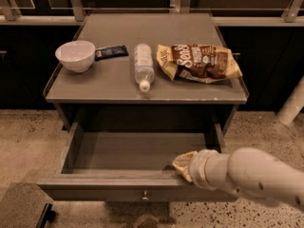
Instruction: Open top drawer
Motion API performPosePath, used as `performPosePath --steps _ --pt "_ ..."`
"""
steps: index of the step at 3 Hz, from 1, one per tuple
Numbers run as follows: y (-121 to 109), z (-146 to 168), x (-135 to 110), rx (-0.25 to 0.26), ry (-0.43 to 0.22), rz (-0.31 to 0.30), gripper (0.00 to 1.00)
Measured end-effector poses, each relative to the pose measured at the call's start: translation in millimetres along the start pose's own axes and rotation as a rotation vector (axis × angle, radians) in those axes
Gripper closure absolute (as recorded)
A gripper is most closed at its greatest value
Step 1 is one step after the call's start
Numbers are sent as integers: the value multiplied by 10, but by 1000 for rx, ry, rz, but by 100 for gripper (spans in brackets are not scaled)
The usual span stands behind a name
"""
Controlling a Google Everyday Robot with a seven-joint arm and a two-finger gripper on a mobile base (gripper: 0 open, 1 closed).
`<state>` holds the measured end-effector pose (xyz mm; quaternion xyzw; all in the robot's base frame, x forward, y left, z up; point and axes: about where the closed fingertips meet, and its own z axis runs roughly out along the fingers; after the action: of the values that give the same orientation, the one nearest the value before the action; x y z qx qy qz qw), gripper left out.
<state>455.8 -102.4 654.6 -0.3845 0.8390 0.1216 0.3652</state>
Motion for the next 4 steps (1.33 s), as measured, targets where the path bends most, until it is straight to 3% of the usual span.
performPosePath --steps 1,2,3,4 --pt "315 -226 -68 139 5 94 100" --pt "404 -539 62 306 -9 227 90" --pt "440 -728 158 403 -12 215 69" --pt "427 -727 158 403 -12 215 46"
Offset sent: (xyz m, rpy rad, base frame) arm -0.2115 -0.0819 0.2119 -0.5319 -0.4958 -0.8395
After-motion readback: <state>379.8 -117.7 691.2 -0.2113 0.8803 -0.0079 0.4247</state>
